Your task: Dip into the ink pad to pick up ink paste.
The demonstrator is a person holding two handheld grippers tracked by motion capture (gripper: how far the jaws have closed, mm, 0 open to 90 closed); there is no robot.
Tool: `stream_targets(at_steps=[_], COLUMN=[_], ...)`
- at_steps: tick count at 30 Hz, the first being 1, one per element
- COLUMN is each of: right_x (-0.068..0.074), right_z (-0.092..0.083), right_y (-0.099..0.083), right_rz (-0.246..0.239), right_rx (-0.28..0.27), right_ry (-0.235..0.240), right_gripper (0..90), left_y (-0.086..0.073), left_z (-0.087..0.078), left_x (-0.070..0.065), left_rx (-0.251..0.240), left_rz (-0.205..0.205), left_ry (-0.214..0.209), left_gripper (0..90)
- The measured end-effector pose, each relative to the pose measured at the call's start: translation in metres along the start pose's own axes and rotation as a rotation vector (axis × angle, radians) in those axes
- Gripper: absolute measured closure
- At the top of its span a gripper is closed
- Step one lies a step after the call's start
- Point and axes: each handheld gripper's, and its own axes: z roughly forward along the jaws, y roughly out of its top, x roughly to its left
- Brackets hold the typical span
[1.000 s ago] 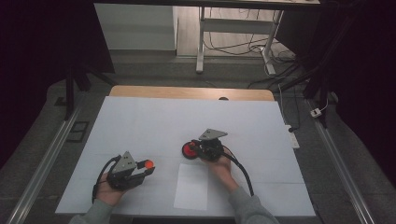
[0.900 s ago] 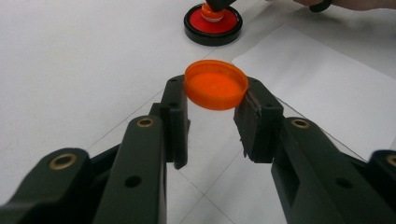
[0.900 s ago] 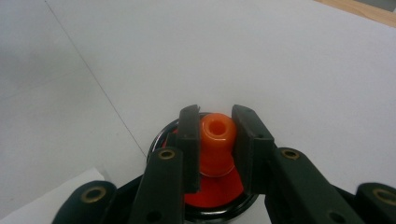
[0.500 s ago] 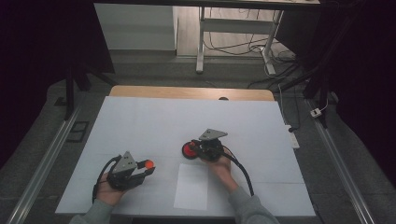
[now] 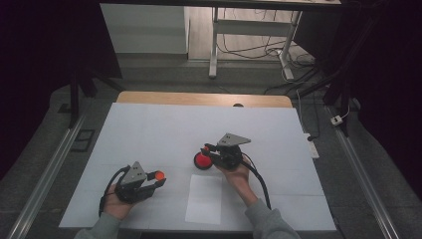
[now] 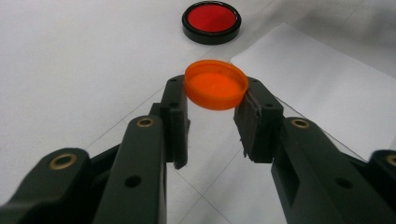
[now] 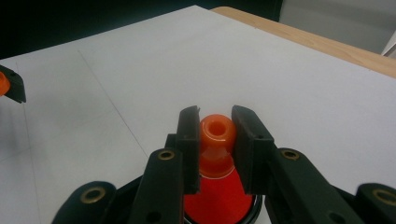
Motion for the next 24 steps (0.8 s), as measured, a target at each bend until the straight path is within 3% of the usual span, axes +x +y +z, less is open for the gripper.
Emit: stream_targets(at_steps=[13, 24], right_x=[-0.0038, -0.0039], right_z=[-0.0061, -0.0018], right_y=[0.0022, 0.0013], right_rz=[0.012, 0.005], right_rx=[-0.021, 0.000], right_ry=[-0.006, -0.004], right_gripper=[72.4, 72.4], left_y=[-0.0005, -0.0003], left_z=[-0.0001, -0.0008], left_x=[-0.0002, 0.0008], left_rx=[0.000, -0.003], left_rz=[-0.001, -0.002], left_ry=[0.000, -0.001], left_gripper=[65.6, 65.6])
